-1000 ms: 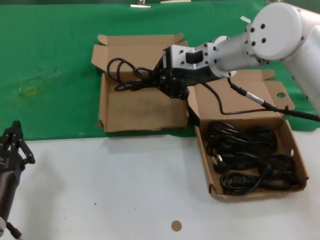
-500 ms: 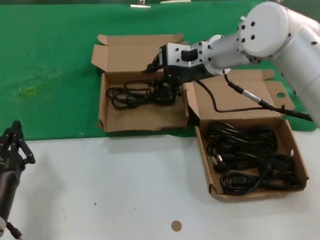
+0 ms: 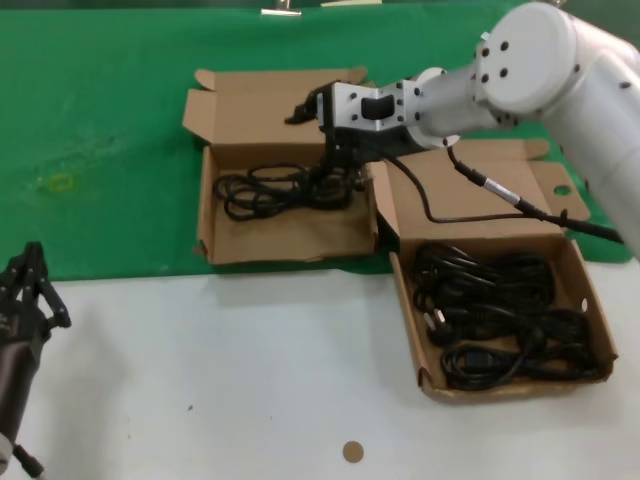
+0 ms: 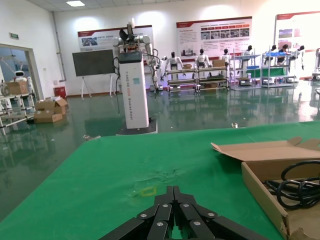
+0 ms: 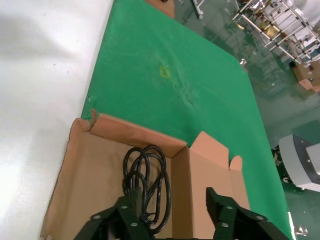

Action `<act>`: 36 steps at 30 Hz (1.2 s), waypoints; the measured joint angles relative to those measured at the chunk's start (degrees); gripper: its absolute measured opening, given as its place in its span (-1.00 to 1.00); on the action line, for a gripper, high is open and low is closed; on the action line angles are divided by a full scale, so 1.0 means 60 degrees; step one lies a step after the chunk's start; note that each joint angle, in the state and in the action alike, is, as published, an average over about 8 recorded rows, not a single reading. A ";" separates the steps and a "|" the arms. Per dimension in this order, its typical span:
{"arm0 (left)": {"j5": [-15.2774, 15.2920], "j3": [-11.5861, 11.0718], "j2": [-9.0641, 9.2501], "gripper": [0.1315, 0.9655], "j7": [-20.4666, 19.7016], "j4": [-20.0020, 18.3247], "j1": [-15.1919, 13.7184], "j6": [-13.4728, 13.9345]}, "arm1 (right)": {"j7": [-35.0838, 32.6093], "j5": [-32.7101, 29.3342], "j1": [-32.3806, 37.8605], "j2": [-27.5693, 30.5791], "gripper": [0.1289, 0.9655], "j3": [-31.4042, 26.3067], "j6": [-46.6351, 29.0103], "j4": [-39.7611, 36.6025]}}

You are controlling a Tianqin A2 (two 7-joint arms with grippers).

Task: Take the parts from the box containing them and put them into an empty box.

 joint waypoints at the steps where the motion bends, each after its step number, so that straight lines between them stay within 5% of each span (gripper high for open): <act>1: 0.0000 0.0000 0.0000 -0.96 0.0000 0.0000 0.0000 0.0000 | 0.0003 0.0029 -0.0056 0.0003 -0.36 0.0028 0.0042 0.0038; 11: 0.0000 0.0000 0.0000 -0.82 0.0000 0.0000 0.0000 0.0000 | 0.0088 0.0635 -0.1228 0.0073 0.21 0.0605 0.0909 0.0835; 18: 0.0000 0.0000 0.0000 -0.75 0.0000 0.0000 0.0000 0.0000 | 0.0163 0.1192 -0.2304 0.0136 0.37 0.1136 0.1707 0.1567; 23: 0.0000 0.0000 0.0000 -0.52 0.0000 0.0000 0.0000 0.0000 | 0.0216 0.1588 -0.3070 0.0181 0.64 0.1514 0.2276 0.2087; 36: -0.0002 0.0000 0.0000 0.15 0.0000 0.0000 0.0000 0.0000 | 0.0356 0.2633 -0.5090 0.0300 0.94 0.2511 0.3775 0.3461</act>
